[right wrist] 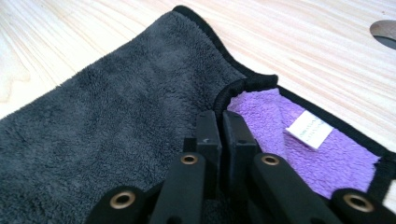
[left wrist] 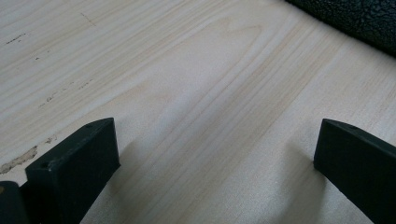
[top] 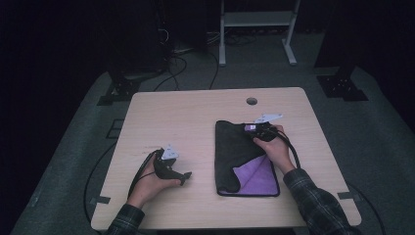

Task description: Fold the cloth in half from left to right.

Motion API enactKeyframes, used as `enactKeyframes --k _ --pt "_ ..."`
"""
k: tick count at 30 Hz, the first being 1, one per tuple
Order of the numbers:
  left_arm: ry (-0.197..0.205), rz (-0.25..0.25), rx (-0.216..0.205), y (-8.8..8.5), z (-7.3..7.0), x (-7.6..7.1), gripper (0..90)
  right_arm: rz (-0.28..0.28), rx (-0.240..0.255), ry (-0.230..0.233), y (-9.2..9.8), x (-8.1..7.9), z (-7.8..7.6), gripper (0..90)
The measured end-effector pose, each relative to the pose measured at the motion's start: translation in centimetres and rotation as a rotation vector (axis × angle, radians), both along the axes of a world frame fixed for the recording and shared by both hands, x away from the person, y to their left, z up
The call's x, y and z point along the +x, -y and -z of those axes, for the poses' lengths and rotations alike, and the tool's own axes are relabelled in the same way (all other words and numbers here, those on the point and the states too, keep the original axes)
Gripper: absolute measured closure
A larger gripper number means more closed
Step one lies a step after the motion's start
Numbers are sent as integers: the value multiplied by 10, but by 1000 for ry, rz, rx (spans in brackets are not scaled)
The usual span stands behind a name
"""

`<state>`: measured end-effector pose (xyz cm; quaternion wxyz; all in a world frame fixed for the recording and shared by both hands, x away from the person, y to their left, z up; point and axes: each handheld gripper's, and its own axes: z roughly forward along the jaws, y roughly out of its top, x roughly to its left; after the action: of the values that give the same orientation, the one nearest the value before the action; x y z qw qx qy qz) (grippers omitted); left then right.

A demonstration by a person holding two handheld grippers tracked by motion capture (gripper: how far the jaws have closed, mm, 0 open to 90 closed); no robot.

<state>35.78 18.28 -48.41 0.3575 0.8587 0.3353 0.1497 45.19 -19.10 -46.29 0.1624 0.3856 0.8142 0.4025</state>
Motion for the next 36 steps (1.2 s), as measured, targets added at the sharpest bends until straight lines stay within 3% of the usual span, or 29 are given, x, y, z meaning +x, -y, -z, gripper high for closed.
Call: enactKeyframes --k 8,15,26,32,36 --pt "0 -2 0 0 0 0 0 50 39 27 18 4 -19 871" --pt "0 -4 1 0 0 0 0 119 65 34 37 14 -23 870" --pt "0 -6 1 0 0 -1 0 209 34 7 56 31 -7 871" --pt "0 -7 1 0 0 -1 0 224 18 -19 59 38 9 868" --pt "0 -8 1 0 0 -1 0 240 -4 -11 58 42 17 772"
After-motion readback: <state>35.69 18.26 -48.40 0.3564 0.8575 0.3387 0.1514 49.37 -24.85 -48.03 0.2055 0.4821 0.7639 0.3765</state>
